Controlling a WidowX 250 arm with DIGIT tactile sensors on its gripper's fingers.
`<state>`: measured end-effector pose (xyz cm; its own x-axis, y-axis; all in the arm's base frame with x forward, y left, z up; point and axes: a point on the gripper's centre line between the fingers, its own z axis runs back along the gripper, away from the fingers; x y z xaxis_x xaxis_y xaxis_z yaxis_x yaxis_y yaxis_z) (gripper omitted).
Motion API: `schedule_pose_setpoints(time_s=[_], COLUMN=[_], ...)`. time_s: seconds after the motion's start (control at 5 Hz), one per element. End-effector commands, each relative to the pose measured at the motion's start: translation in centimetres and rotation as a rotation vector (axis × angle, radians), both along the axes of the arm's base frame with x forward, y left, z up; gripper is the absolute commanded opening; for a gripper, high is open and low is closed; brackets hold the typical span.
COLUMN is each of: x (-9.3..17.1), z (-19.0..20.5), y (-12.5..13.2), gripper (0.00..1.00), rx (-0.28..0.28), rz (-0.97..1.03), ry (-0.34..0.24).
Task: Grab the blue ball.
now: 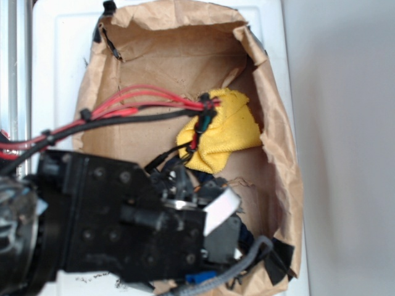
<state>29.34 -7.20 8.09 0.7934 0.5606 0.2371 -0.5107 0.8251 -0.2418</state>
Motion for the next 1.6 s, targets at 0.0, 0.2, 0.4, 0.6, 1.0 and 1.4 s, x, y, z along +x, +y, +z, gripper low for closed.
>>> schedule_pose_setpoints(time_s=[0.0,0.2,0.4,0.6,1.0,1.4], x=[0.1,0.8,2.1,3.1,3.2,3.9], z=[0.1,-0.8,-2.0,-3.0,-0.8,4.9], y=[0.8,0.1,-0.8,-1.3,-0.8,3.2], gripper=[1.00,1.00,1.00,1.00,0.00,0.00], rx=[0.019,0.013,0.039,0.058,0.042,-0.016], rz=[-0.041,-0.077,-0.049,-0.069,-0.009,0.085], ry=[-0.058,-0.067,-0.098,-0.097,-0.027,0.111])
